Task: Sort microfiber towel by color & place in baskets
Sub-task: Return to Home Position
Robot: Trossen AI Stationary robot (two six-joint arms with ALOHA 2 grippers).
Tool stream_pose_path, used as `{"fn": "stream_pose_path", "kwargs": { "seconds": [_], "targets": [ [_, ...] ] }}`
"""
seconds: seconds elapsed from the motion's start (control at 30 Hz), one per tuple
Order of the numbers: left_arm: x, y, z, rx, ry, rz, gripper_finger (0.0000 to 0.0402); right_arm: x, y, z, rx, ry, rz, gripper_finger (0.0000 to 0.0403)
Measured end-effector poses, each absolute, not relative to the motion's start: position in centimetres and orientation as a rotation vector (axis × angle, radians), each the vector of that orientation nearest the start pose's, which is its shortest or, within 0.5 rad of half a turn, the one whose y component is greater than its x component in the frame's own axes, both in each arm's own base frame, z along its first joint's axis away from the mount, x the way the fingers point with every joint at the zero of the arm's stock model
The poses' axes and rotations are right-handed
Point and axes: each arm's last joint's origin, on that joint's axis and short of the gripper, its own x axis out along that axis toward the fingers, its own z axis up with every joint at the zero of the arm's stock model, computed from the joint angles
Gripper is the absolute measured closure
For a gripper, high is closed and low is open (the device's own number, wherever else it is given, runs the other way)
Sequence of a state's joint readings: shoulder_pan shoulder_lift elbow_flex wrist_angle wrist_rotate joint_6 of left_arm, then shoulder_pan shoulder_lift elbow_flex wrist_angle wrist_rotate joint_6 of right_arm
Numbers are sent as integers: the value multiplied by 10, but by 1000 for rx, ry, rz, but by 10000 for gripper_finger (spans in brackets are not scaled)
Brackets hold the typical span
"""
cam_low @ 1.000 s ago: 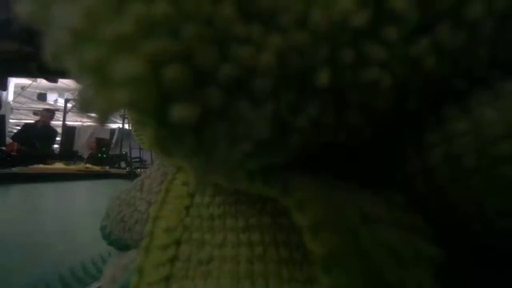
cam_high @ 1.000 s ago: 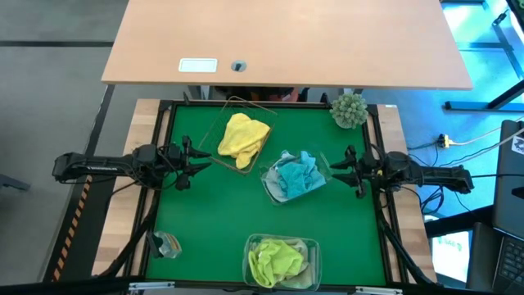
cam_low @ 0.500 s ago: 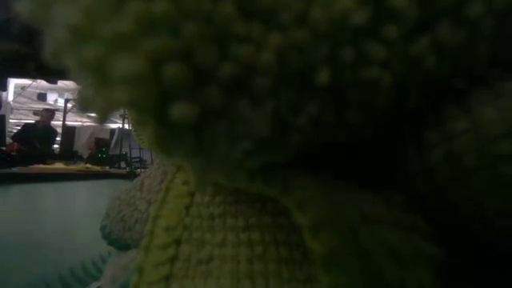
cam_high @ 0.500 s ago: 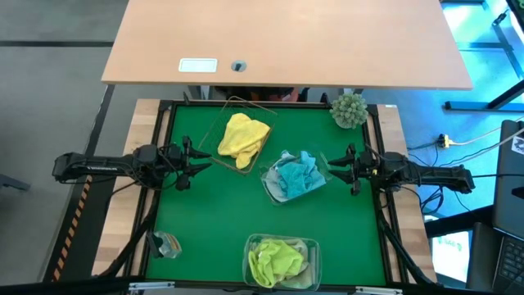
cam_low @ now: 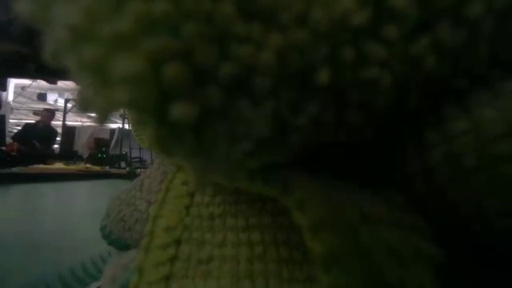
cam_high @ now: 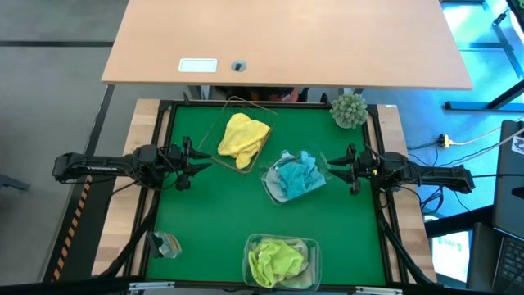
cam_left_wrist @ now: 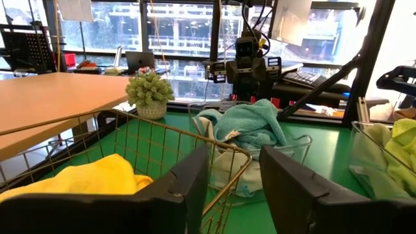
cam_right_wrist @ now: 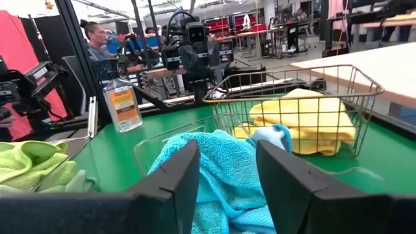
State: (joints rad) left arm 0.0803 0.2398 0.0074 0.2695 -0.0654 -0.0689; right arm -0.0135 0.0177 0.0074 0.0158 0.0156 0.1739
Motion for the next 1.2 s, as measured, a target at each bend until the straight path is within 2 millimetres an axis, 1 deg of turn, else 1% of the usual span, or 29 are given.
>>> {"fn": "stream_pose_path", "kwargs": {
  "seconds": [0.07,0.13,0.2,0.37,0.4,0.43,0.6,0.8,1.0,1.2],
  "targets": [
    [112,11,172,-68,-42,144,280,98,-2,166,156,-10,-38,256],
    [112,11,172,-68,-42,144,295,98,-2,166,128,-12,-50,274],
    [112,11,172,-68,-42,144,310,98,-3,167,100,-13,-57,300],
    [112,11,172,-68,-43,144,346,98,-3,167,92,-12,-55,384],
    [112,11,172,-68,-42,144,353,98,-3,167,91,-12,-54,393],
    [112,11,172,-68,-42,144,361,98,-2,167,91,-12,-53,396],
    [112,11,170,-68,-22,145,397,98,-2,166,92,-11,-48,379],
    [112,11,167,-68,12,147,400,98,-2,166,92,-10,-48,399],
    [112,11,167,-64,10,147,401,98,-2,166,92,-10,-48,392],
    [112,11,167,10,15,151,401,98,-2,166,92,-10,-48,398]
  ]
}}
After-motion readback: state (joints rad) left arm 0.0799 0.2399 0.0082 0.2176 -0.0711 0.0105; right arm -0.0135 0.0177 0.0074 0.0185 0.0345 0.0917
